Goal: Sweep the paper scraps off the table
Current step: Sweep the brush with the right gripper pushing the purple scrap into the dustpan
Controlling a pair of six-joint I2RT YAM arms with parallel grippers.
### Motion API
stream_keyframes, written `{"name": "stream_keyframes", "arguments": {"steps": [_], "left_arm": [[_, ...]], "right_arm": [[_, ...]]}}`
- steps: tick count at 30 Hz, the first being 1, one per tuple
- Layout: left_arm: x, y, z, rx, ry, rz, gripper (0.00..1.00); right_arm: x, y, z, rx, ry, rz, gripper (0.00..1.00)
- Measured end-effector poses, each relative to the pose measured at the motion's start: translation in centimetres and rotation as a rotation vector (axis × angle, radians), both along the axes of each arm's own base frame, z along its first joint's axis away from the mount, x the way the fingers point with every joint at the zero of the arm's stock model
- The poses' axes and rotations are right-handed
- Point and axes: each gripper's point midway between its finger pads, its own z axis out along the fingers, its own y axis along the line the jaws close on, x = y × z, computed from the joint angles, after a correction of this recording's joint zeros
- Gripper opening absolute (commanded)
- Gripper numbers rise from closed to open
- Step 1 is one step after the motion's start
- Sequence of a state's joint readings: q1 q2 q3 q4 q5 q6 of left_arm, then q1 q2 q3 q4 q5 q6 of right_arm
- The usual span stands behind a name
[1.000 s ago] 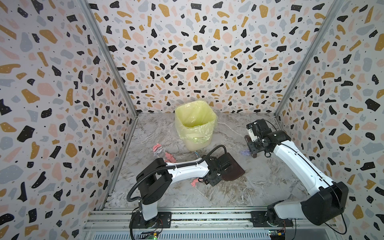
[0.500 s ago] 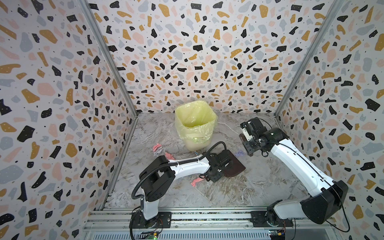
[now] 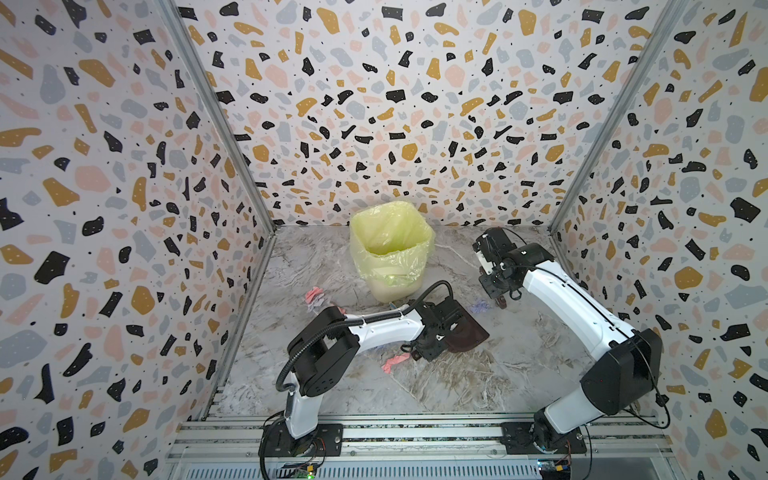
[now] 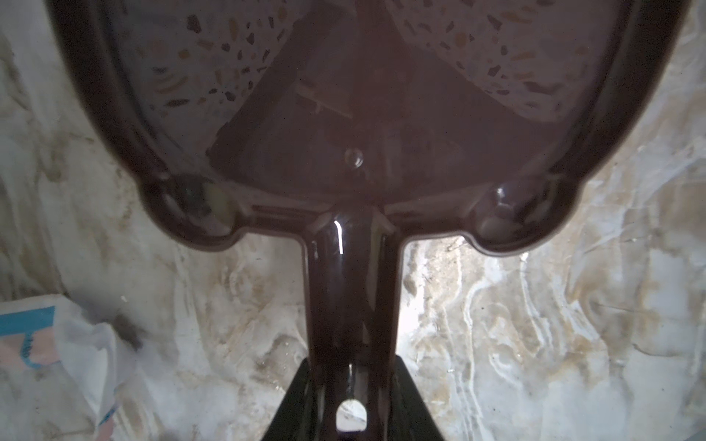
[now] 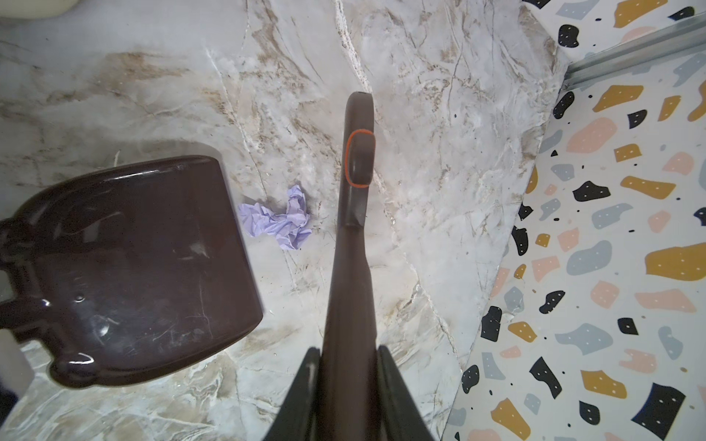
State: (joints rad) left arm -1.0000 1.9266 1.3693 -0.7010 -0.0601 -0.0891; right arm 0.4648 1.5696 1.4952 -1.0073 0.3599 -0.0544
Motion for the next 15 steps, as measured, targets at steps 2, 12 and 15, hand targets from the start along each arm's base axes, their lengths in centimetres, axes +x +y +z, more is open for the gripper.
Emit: {"name": "stream_keyframes", "arguments": {"steps": [2, 12, 15], "left_arm": [[0.1, 0.0, 0.0, 0.002, 0.001, 0.002, 0.0], [1.1, 0.2, -0.5, 0.028, 0.025, 0.002, 0.0], [1.3, 0.2, -0.5, 0.029, 0.028, 0.004, 0.0]], "right_arm": [[0.1, 0.1, -0.1, 0.0, 0.004, 0.005, 0.0], [-0.4, 1.6, -0.3, 0.018, 0.019, 0.057, 0.0], [-1.0, 2.5, -0.5, 0.024, 0.033, 0.082, 0.0]]}}
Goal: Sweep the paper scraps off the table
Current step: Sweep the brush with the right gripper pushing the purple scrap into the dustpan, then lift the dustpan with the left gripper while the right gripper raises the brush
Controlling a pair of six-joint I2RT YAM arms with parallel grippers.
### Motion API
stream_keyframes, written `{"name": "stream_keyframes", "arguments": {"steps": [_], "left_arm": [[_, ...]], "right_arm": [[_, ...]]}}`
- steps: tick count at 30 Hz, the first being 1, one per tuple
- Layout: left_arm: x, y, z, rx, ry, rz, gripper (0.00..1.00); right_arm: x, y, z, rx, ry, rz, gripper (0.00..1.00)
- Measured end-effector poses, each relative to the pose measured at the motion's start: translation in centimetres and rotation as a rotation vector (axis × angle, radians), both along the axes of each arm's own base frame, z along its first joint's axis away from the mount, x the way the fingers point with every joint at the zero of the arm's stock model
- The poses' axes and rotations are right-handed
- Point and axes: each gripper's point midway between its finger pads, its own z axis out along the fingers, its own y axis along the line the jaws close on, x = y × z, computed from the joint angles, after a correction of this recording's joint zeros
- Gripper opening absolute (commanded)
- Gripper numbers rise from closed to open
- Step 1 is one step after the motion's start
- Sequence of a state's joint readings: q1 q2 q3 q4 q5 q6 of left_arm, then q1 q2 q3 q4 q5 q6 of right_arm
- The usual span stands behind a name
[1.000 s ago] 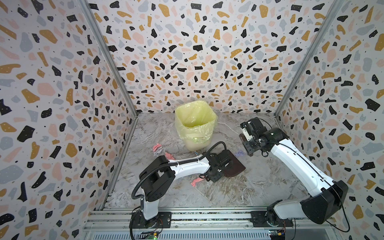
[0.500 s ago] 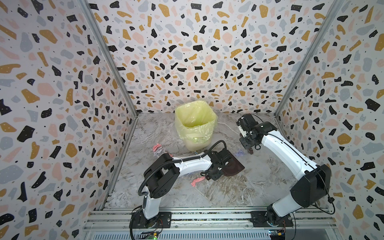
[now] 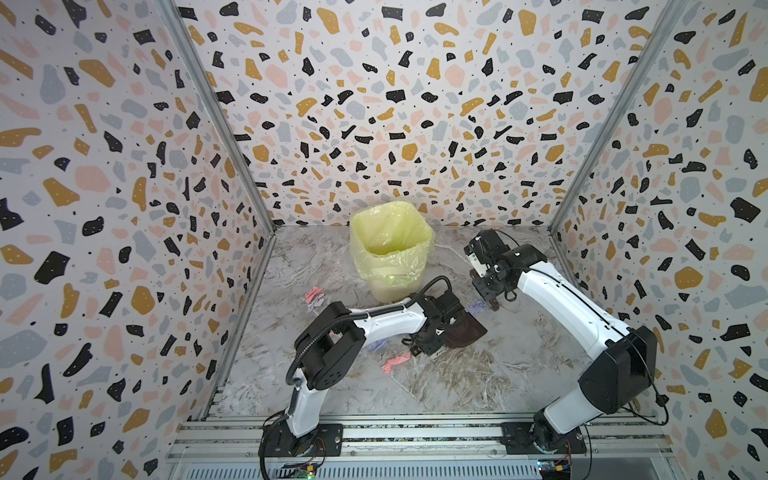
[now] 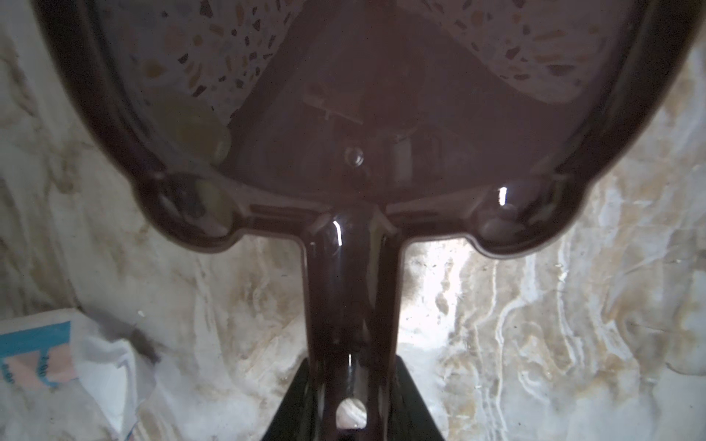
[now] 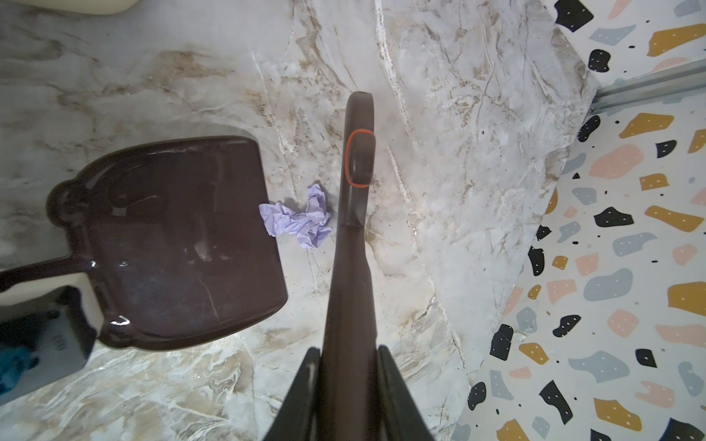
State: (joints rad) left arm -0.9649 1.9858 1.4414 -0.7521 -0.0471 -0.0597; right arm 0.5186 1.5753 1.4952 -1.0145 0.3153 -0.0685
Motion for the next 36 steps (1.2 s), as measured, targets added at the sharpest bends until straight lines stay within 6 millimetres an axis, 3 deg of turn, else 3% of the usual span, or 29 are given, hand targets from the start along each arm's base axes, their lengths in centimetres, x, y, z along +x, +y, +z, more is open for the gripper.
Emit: {"name": "stream_keyframes", "arguments": {"steps": [5, 11, 15, 20, 28, 36], "left_arm": [[0.0, 0.2, 0.0, 0.006, 0.005, -0.003, 0.0], [0.0, 0.2, 0.0, 0.009, 0.006, -0.004, 0.0], [0.1, 0.4, 0.0, 0.011, 0.008, -0.001, 0.0], [0.1, 0.4, 0.1, 0.01, 0.006, 0.0, 0.0], [0.2, 0.5, 1.0, -0.01, -0.017, 0.002, 0.0], [0.5, 0.4, 4.4, -0.074, -0.075, 0.005, 0.0]], "right_arm": [[-1.3, 1.7, -0.1, 0.026, 0.036, 0.043, 0.0], [-3.7, 5.4, 0.8, 0.114, 0.075, 0.114, 0.0], [-5.2, 6.2, 1.5, 0.156, 0.092, 0.13, 0.0], [-5.9, 4.9, 2.7, 0.185, 0.085, 0.081, 0.0], [-4.7, 1.5, 5.5, 0.236, 0.009, -0.032, 0.0], [-4.2, -1.8, 8.1, 0.305, -0.071, -0.121, 0.0]]}}
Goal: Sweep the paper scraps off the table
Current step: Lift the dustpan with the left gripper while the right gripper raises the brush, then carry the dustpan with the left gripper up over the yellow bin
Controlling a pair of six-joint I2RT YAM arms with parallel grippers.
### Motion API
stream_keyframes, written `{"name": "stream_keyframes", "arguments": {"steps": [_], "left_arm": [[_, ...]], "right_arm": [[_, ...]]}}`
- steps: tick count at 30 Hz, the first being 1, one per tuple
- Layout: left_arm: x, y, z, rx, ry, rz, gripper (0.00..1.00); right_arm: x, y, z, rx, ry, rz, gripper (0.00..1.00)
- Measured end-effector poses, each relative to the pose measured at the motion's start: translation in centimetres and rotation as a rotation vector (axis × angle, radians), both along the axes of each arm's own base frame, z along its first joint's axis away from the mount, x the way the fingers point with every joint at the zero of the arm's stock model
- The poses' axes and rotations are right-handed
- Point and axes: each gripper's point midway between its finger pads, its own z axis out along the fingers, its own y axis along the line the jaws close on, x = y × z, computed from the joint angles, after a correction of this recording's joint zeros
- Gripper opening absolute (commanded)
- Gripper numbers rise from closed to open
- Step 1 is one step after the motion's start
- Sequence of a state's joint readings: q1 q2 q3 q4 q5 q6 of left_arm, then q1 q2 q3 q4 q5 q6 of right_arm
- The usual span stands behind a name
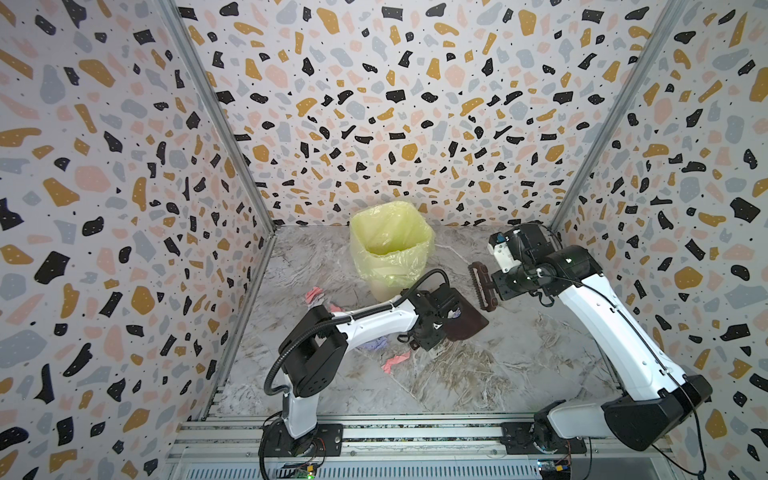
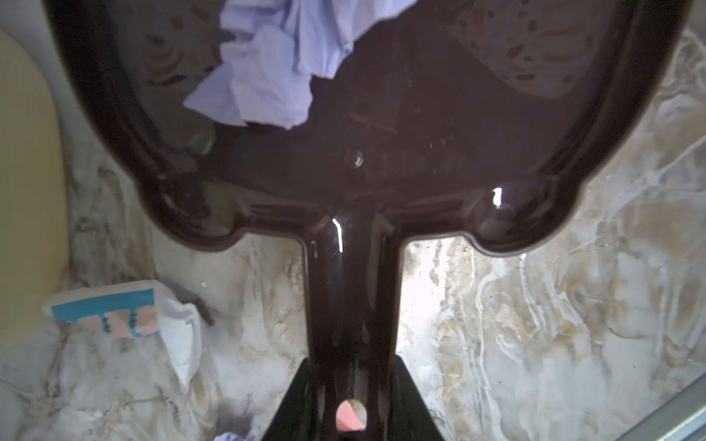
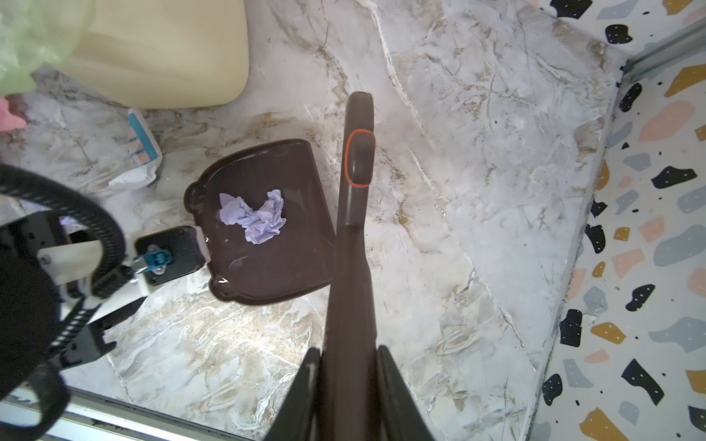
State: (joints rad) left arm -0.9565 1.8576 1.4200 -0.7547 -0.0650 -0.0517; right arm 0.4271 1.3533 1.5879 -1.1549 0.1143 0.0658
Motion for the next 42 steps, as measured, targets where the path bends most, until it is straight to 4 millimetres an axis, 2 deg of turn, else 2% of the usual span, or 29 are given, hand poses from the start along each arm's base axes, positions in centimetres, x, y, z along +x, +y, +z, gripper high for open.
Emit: {"name": "stream_keyframes", "arguments": {"steps": [7, 16, 23, 32, 36, 42], "left_arm": [[-0.3, 0.2, 4.0, -0.071, -0.056, -0.004, 0.0], [-2.9, 1.5, 8.1, -0.101, -0.075, -0.023, 0.0], [-4.7, 3.1, 11.2, -0.128, -0.07, 0.006, 0.0], [-5.2, 5.2, 16.5, -0.184, -0.124, 0.08, 0.0], [-5.2, 6.6, 17.8, -0.172, -0.153, 0.11, 0.0], [-4.4, 9.3, 18.4, -0.133, -0.172, 0.18, 0.0]], "right_arm": [[0.1, -2.9, 1.2, 0.06, -0.047, -0.073, 0.0], [-0.1, -4.7, 0.9, 0.106, -0.044, -0.11, 0.0], [0.0, -4.9, 0.2, 0.142, -0.034, -0.113, 0.0], [0.0, -5.0, 0.0, 0.179, -0.043, -0.114, 0.0], [-0.1, -5.0, -0.1, 0.192, -0.043, -0.113, 0.0], [-0.2, -4.8, -0.2, 0.208, -0.045, -0.108, 0.0]]}}
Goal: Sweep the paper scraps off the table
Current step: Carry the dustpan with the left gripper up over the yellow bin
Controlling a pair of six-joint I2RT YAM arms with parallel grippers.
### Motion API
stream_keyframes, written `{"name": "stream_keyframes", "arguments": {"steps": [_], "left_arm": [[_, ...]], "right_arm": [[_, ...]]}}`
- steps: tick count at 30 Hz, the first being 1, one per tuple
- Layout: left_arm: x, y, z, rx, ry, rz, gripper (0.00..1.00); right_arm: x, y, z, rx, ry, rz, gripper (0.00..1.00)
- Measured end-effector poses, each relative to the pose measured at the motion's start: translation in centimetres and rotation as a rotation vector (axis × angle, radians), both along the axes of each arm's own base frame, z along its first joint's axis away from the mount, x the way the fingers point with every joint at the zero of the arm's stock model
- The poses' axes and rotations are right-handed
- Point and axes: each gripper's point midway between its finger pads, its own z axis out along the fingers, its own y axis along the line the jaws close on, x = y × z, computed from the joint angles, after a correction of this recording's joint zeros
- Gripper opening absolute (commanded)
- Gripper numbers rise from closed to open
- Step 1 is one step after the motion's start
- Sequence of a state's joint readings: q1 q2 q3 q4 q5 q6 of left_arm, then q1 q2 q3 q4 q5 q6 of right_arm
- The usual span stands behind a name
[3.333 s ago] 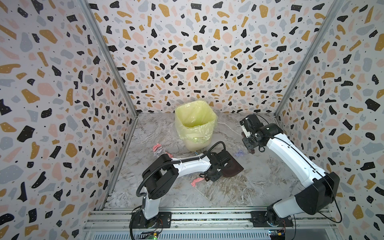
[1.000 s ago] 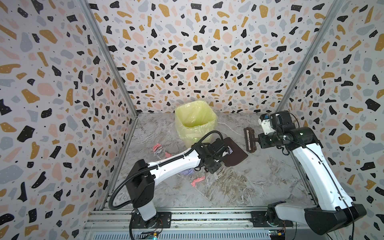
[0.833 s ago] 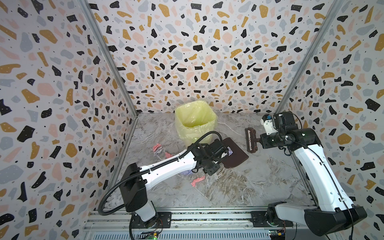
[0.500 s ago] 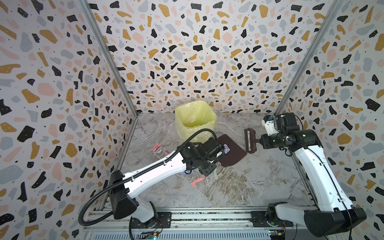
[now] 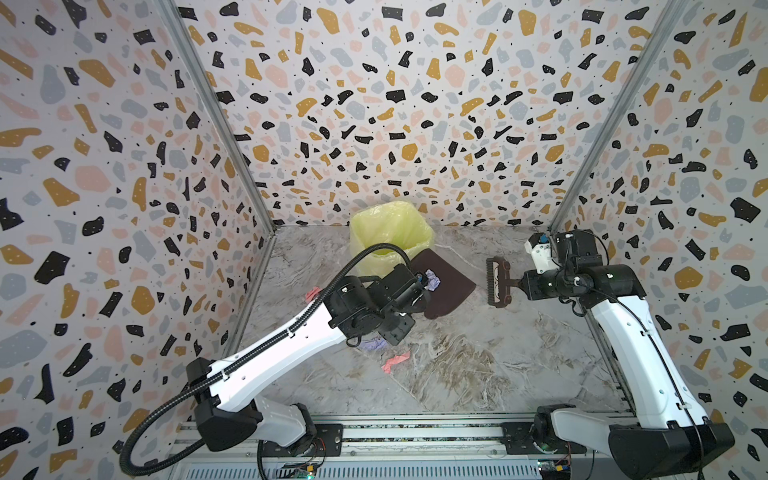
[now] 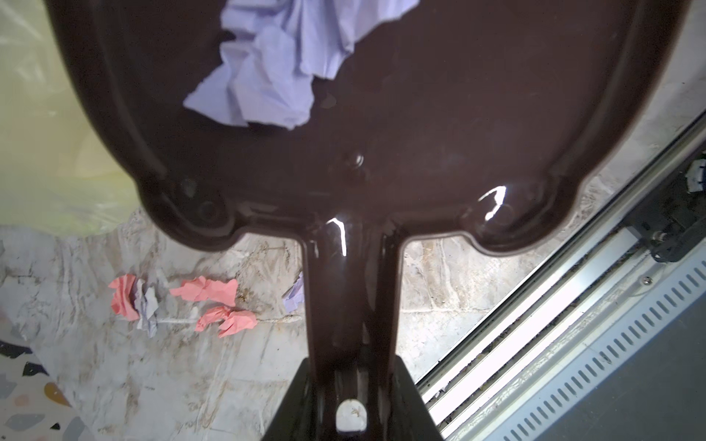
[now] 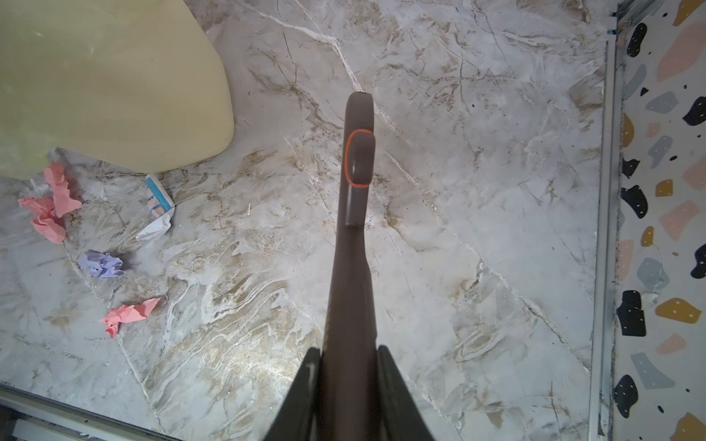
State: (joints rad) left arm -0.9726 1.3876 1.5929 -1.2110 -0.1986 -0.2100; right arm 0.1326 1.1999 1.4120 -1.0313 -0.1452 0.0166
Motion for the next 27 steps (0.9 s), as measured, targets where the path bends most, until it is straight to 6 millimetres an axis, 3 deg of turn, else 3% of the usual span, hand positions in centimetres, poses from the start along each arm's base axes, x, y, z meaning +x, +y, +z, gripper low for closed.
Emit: {"name": "stream_keyframes", "arguments": {"steps": [8, 15, 27], "left_arm": [[3.8, 5.6, 3.1, -0.043, -0.065, 0.208, 0.0], [6.4, 11.2, 3.8, -0.029, -0.09, 0.376, 0.0], [9.2, 14.2, 3.6, 0.058, -0.11, 0.461, 0.0]], "right_arm": [[-0.2, 0.3, -0.4, 0.025, -0.001, 0.013, 0.0], [-1.3, 1.0, -1.3, 0.072, 0.013, 0.028, 0.0], [-5.2, 2.4, -3.5, 0.195, 0.067, 0.042, 0.0]]}}
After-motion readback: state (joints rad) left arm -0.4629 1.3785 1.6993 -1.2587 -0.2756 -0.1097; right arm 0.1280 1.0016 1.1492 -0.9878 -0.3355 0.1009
